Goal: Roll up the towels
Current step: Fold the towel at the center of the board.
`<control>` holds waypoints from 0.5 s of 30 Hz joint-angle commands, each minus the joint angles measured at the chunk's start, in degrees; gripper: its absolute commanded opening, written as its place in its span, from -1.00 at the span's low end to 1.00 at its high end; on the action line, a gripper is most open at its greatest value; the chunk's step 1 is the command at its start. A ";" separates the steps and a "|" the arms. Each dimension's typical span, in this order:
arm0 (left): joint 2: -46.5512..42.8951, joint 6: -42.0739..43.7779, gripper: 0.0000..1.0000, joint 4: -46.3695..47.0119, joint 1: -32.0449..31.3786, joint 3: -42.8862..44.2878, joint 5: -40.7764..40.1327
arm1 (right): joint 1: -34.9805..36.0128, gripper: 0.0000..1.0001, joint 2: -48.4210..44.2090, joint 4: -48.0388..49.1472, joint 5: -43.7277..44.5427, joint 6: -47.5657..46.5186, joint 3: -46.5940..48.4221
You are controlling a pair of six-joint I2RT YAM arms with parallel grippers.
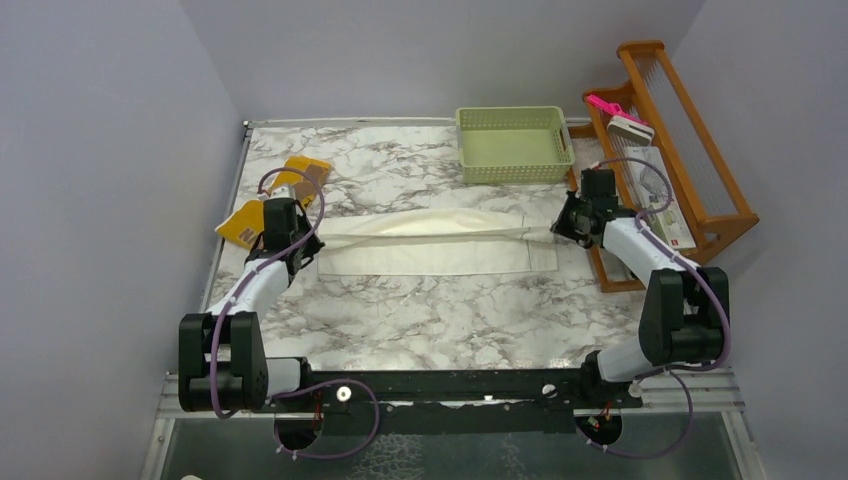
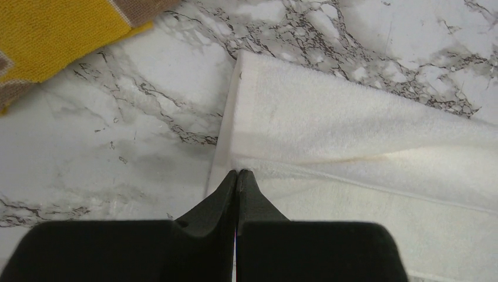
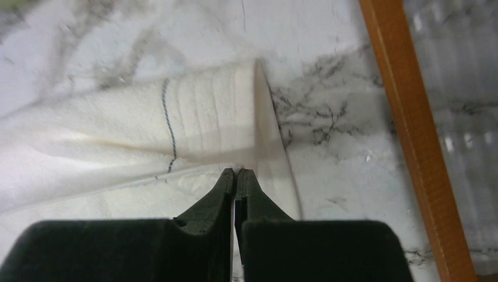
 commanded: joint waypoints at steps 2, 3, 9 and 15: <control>-0.43 -0.95 -1.00 0.19 0.37 0.66 3.69 | -0.55 -0.98 -0.37 -2.18 5.53 -1.98 10.28; -0.40 -1.04 -1.00 0.13 0.32 0.79 4.40 | -0.58 -0.98 -0.35 -2.41 6.25 -2.49 11.47; -0.66 -1.00 -1.00 -0.65 -0.28 0.78 5.15 | -0.61 -0.99 -1.79 -2.80 10.80 -4.17 11.47; -0.62 -0.52 -1.00 -1.02 -0.31 -1.04 3.95 | -0.64 -0.99 -4.73 -1.11 12.28 -2.43 3.00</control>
